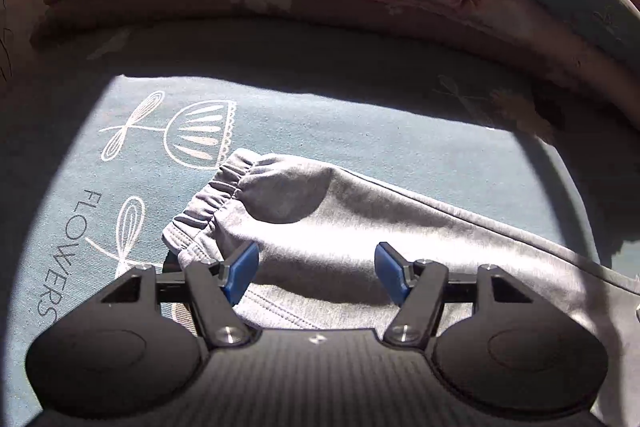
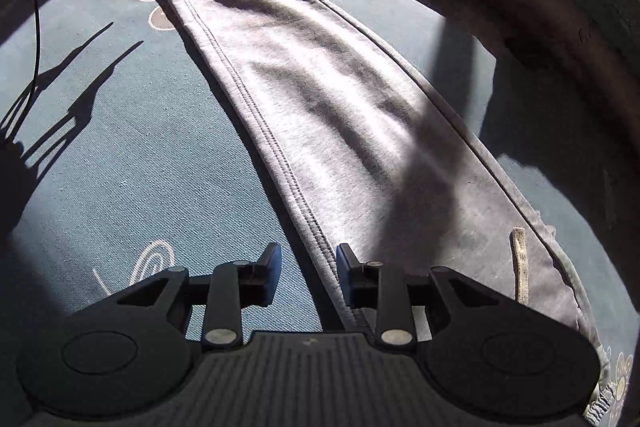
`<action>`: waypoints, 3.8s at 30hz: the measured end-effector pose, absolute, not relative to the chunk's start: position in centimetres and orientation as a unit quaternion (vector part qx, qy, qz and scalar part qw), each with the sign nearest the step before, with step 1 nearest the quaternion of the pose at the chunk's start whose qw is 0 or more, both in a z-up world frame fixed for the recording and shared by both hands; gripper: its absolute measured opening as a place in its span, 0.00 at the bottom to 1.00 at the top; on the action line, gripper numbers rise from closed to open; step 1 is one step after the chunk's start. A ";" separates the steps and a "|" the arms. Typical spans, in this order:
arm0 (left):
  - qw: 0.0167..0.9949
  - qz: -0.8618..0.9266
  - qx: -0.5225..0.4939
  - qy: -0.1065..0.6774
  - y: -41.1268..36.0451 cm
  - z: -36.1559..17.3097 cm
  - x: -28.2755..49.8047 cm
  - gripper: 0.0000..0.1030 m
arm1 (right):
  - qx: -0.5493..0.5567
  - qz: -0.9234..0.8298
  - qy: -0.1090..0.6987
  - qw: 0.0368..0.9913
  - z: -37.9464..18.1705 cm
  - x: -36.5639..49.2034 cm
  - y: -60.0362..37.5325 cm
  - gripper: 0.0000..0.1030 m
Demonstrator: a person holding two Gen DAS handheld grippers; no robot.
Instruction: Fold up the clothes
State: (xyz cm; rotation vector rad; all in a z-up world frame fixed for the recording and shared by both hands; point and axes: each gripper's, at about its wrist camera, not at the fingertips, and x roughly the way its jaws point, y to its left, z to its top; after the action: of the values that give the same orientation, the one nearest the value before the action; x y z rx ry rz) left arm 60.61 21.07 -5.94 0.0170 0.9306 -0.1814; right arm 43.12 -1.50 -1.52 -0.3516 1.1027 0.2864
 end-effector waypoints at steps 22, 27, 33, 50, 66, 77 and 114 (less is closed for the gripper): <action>0.843 -0.159 0.168 0.486 10.5 -7.1 51.3 0.71 | -0.031 0.116 0.559 0.820 -2.3 37.6 -7.1 0.44; 0.830 -0.190 0.176 0.495 4.6 -6.0 47.7 0.72 | -0.028 0.138 0.551 0.822 0.1 34.8 -9.5 0.44; 0.814 -0.239 0.168 0.502 -2.4 -5.1 43.5 0.72 | -0.009 0.103 0.543 0.833 2.3 31.3 -16.2 0.44; 0.809 -0.254 0.163 0.505 -12.3 -4.3 36.7 0.72 | 0.102 -0.045 0.525 0.844 -4.2 29.2 -43.9 0.35; 0.791 -0.272 0.163 0.524 -14.3 -5.0 35.0 0.72 | 0.218 -0.044 0.519 0.825 -5.1 29.0 -49.9 0.24; 0.790 -0.335 0.151 0.490 -18.7 -5.1 35.5 0.72 | 0.286 -0.050 0.460 0.839 -3.3 27.8 -52.0 0.35; 0.716 -0.400 0.132 0.557 -21.8 -8.7 34.6 0.71 | 0.087 -0.054 0.482 0.870 -5.5 42.1 -53.6 0.39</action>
State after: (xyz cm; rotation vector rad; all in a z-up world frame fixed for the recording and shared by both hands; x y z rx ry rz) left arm 34.61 -21.79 -8.66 0.2915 1.2330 -0.8853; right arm 42.05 -53.62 -5.46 0.1823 1.0091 -0.1140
